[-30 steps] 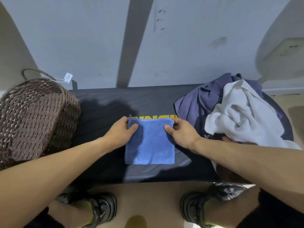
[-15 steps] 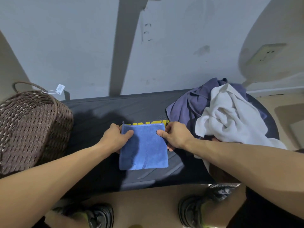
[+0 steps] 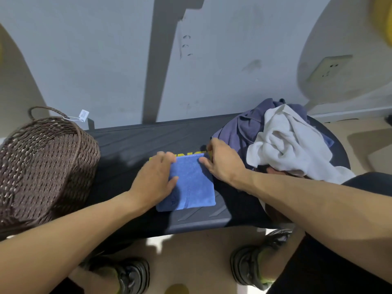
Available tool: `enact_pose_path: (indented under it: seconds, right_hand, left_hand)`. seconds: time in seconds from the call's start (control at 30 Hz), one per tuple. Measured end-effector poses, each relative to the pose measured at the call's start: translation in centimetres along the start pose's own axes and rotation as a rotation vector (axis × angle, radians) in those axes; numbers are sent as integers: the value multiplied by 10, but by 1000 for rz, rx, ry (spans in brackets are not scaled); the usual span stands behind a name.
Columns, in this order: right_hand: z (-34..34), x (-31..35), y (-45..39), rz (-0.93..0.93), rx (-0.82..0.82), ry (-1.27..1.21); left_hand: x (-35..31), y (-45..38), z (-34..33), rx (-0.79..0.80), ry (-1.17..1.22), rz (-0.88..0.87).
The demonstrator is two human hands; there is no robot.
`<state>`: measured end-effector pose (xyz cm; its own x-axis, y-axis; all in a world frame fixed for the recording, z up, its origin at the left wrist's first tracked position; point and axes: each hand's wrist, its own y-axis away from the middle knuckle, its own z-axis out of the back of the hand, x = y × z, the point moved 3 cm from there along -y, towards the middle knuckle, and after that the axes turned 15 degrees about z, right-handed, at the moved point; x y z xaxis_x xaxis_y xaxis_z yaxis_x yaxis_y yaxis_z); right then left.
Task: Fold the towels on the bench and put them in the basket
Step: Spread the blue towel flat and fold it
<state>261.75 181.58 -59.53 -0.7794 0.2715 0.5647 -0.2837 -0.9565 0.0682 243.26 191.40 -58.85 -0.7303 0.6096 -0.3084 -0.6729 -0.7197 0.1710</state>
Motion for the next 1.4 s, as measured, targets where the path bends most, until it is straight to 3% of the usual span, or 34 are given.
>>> enact_pose_path:
  seconds: [0.07, 0.17, 0.37, 0.6, 0.8, 0.93, 1.07, 1.27, 1.4]
  right_hand:
    - [5, 18, 3, 226, -26, -65]
    - [-5, 35, 17, 393, 177, -86]
    - [-23, 31, 36, 405, 444, 86]
    - [-38, 24, 61, 456, 409, 208]
    - [-41, 19, 65, 451, 338, 201]
    - [-38, 16, 61, 440, 270, 183]
    - [-32, 20, 55, 437, 224, 76]
    - [-15, 12, 41, 128, 235, -250]
    - [-16, 5, 36, 20, 259, -353]
  left_hand:
    - [-8, 6, -6, 124, 120, -86]
    - [0, 17, -23, 300, 128, -47]
    - [6, 23, -29, 280, 39, -141]
    - [19, 39, -33, 154, -95, -223]
    - [21, 34, -28, 191, -57, -146]
    - [11, 26, -17, 223, 95, -92]
    - [13, 15, -11, 313, 60, -8]
    - [24, 8, -9, 595, 138, 135]
    - [26, 11, -2, 533, 177, 62]
